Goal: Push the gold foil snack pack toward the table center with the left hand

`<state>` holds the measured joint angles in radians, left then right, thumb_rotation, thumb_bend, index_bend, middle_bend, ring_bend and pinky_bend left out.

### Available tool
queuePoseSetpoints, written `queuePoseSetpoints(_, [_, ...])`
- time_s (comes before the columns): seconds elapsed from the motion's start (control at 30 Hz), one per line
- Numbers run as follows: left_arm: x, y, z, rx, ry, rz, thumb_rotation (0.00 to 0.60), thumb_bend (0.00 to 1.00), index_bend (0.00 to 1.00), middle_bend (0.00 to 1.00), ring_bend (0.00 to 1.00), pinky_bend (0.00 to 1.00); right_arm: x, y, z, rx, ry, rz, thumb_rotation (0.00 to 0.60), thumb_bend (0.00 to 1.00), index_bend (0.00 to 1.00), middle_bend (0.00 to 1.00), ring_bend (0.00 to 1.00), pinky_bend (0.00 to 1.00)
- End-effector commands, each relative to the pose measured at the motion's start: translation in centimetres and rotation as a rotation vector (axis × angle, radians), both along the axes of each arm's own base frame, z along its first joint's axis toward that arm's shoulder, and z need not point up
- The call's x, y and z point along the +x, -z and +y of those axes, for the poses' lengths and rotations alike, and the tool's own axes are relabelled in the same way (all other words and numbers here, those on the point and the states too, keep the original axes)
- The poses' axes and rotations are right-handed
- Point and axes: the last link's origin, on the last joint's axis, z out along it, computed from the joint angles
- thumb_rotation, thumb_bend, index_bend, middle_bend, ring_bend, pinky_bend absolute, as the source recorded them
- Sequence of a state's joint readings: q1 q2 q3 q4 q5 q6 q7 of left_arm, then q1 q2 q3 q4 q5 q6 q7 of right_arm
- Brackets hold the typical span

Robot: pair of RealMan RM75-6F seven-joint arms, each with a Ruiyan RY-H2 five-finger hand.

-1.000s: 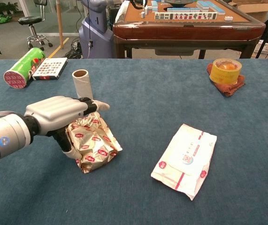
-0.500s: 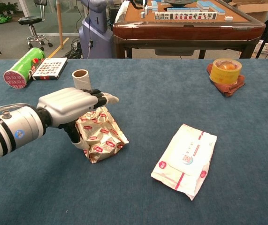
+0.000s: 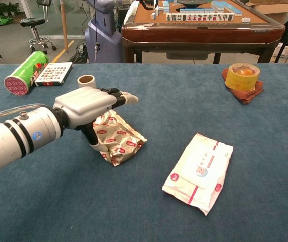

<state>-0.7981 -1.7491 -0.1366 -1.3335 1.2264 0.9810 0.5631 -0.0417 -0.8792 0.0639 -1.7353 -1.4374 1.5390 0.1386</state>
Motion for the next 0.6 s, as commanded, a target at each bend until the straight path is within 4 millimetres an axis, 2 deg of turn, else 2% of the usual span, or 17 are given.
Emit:
queuePoseSetpoints(0.03, [0.4,0.5,0.4,0.012,0.011,-0.008,0.600,0.00,0.00,0.00,0.00,0.09,0.0,0.0,0.0,-0.002,0.000,-0.001,0.600,0.14,0.46,0.47,0.31,0.36])
queuePoseSetpoints(0.4, [1.0,1.1,1.3,0.049,0.030,-0.071,0.600,0.00,0.00,0.00,0.00,0.09,0.0,0.1,0.0,0.005,-0.001,-0.003,0.600,0.14,0.46,0.47,0.31,0.36])
queuePoseSetpoints(0.6, [0.2,-0.1,0.9,0.070,0.049,-0.039,0.600,0.00,0.00,0.00,0.00,0.10,0.0,0.1,0.0,0.009,-0.002,-0.007,0.600,0.14,0.46,0.47,0.31,0.36])
